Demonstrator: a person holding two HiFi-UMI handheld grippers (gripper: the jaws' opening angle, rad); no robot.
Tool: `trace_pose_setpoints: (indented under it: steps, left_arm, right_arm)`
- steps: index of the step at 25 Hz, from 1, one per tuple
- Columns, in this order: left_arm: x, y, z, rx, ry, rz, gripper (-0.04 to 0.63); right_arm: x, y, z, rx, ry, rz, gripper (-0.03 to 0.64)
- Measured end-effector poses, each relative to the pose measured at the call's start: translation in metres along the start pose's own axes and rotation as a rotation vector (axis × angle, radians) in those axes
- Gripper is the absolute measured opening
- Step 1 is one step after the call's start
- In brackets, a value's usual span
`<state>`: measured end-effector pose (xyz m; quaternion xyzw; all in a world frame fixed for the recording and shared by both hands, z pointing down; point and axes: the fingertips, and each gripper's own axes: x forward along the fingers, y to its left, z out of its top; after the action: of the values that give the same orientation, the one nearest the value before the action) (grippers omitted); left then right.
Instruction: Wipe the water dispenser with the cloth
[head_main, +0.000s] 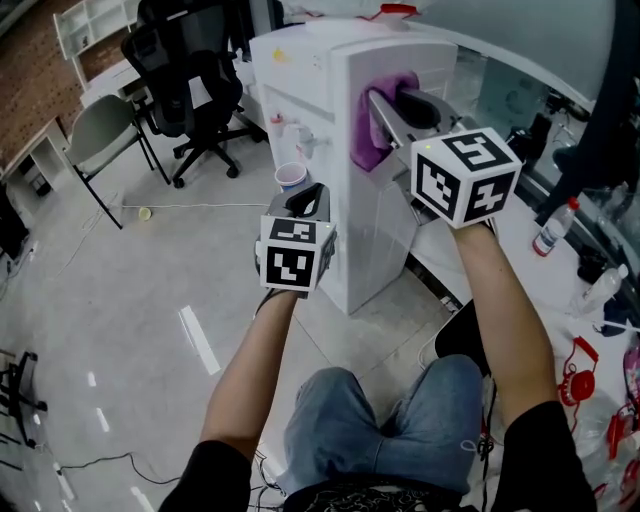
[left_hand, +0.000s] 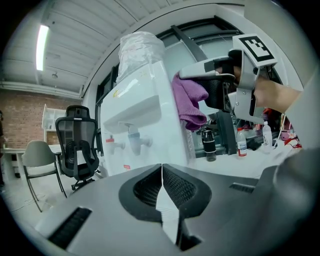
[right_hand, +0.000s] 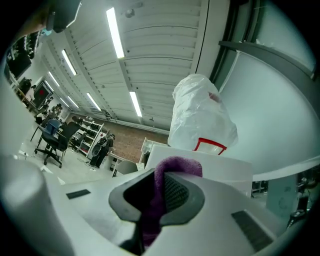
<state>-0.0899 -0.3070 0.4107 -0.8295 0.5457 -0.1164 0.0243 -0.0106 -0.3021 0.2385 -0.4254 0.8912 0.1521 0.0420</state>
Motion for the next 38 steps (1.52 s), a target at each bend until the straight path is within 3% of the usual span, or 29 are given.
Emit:
trace_pose_setpoints:
  steps: [19,38]
  left_arm:
    - [0.005,-0.017,-0.058,-0.024,0.076,-0.040,0.028]
    - [0.015,-0.043,-0.138,-0.041,0.182,-0.054,0.027]
  right_arm:
    - [-0.019,0.015,-0.111,0.108,0.114,-0.023,0.032]
    - [-0.053,0.045,-0.269,0.255,0.290,0.023,0.032]
